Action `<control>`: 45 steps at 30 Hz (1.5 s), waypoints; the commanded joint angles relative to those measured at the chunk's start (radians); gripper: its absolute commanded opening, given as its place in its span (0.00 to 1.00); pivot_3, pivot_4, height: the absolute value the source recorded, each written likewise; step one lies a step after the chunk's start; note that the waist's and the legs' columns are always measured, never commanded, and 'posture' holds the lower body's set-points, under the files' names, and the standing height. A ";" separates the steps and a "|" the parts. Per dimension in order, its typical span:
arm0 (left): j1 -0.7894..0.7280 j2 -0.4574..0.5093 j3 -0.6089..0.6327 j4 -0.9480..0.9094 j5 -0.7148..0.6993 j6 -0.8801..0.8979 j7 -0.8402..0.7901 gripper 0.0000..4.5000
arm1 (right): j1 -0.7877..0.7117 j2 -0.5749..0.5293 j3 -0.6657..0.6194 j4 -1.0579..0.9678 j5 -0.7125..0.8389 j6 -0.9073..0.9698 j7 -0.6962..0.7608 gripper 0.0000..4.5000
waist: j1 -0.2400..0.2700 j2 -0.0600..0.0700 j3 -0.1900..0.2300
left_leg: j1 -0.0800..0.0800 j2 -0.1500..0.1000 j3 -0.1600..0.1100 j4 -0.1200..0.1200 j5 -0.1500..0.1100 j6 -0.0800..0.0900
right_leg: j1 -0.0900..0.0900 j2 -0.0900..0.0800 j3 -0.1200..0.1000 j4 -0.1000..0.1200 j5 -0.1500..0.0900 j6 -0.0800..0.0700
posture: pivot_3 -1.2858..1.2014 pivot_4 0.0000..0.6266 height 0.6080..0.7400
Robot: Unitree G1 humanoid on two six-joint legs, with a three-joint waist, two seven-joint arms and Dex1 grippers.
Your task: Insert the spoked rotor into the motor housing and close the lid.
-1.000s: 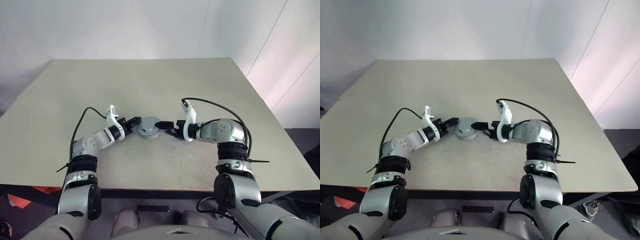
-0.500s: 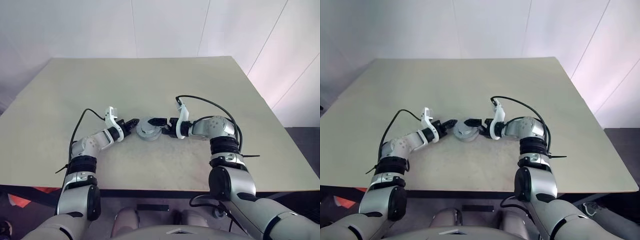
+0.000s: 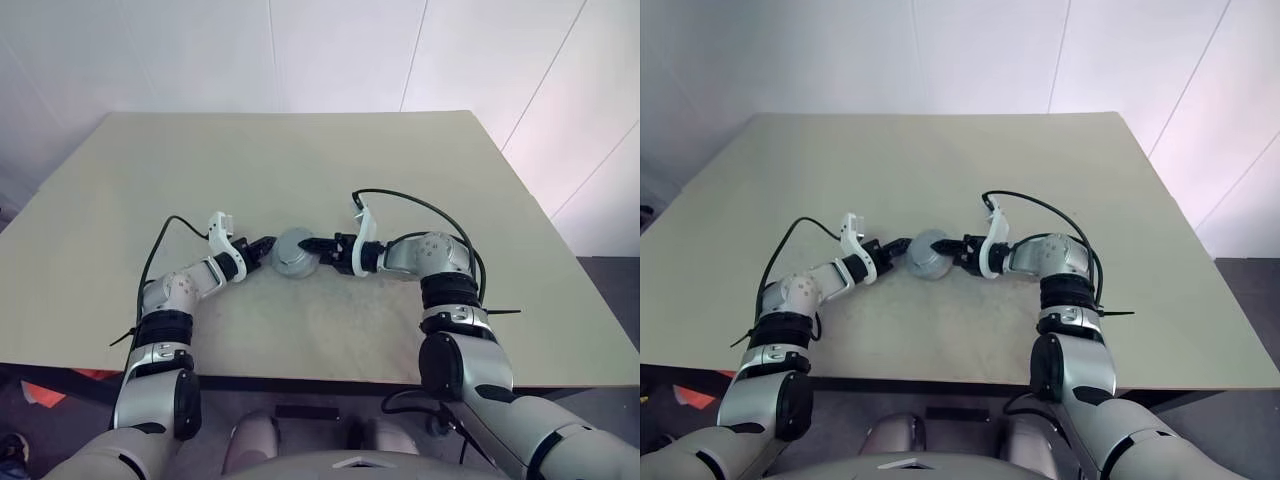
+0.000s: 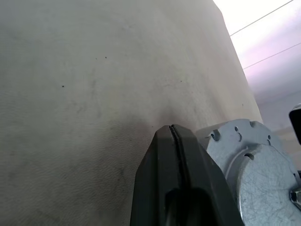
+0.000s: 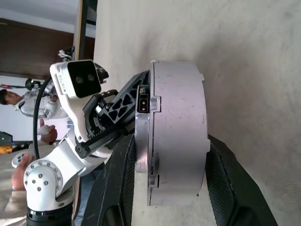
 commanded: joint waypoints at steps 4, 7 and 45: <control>-0.012 0.002 0.062 -0.011 -0.042 -0.023 0.003 0.00 | -0.048 0.007 -0.044 0.044 0.046 -0.034 -0.024 0.44 | 0.001 0.000 0.000 | 0.000 0.000 0.000 0.001 0.000 0.000 | 0.000 0.000 0.000 0.001 0.000 0.000 | 0.52 0.00 1.00; -0.019 0.003 0.116 -0.005 -0.077 -0.025 0.018 0.00 | -0.081 -0.005 -0.104 0.086 0.071 -0.057 -0.047 0.44 | 0.002 0.000 0.000 | -0.001 0.000 0.000 0.002 0.000 0.000 | 0.000 0.000 0.000 0.001 0.000 0.000 | 0.52 0.00 1.00; -0.053 -0.108 0.327 0.000 -0.510 0.196 0.106 0.98 | -0.207 0.051 -0.293 0.059 0.365 -0.003 -0.290 0.44 | 0.035 -0.001 0.003 | -0.026 0.004 -0.002 0.028 -0.003 0.005 | -0.018 0.000 -0.002 0.018 0.003 0.003 | 0.52 0.00 1.00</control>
